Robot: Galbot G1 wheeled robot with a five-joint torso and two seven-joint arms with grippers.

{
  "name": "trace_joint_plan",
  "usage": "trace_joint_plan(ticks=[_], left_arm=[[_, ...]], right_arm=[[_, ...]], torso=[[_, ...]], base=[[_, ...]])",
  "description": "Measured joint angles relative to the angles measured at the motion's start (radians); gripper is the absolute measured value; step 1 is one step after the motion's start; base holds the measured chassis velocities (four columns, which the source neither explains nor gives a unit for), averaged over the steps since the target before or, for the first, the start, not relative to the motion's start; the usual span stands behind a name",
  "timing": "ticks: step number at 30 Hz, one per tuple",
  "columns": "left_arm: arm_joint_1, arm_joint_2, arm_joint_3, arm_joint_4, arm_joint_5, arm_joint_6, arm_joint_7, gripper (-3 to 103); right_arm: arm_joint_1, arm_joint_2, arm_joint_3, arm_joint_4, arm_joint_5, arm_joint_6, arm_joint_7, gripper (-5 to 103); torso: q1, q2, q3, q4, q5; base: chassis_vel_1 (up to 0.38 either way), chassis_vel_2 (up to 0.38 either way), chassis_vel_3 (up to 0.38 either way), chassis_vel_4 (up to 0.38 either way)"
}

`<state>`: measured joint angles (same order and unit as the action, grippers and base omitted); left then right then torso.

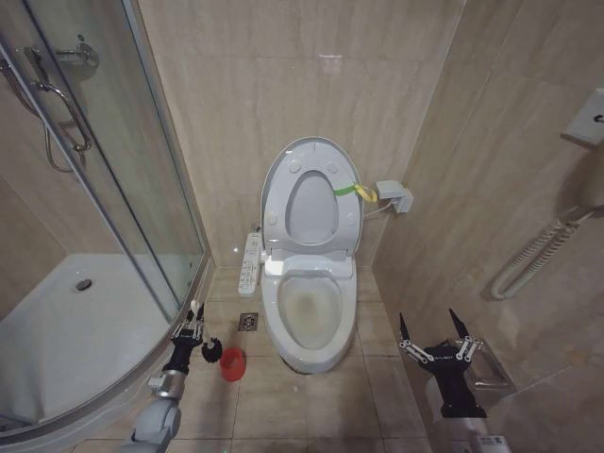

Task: Open the toilet lid, clean the toilet bowl with a toilet brush, close the toilet lid, and flush.

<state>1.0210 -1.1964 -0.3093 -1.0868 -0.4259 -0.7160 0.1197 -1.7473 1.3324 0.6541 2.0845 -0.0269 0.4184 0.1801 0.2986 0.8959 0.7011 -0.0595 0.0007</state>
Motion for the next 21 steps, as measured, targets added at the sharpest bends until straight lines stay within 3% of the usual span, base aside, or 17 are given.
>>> trace_joint_plan(ticks=[9, 21], left_arm=[[-0.094, -0.035, 0.046, 0.148, -0.001, 0.000, 0.042, 20], [-0.206, -0.085, 0.055, 0.343, 0.003, -0.022, 0.149, 20]], right_arm=[[0.000, 0.000, 0.000, 0.000, 0.000, 0.000, 0.000, 100], [0.000, 0.000, 0.000, 0.000, 0.000, 0.000, 0.000, 100]], torso=[[0.000, 0.000, 0.000, 0.0000, 0.0001], [0.000, 0.000, 0.000, 0.0001, 0.0001]], base=[[0.000, 0.000, 0.000, 0.000], [0.000, 0.000, 0.000, 0.000]])
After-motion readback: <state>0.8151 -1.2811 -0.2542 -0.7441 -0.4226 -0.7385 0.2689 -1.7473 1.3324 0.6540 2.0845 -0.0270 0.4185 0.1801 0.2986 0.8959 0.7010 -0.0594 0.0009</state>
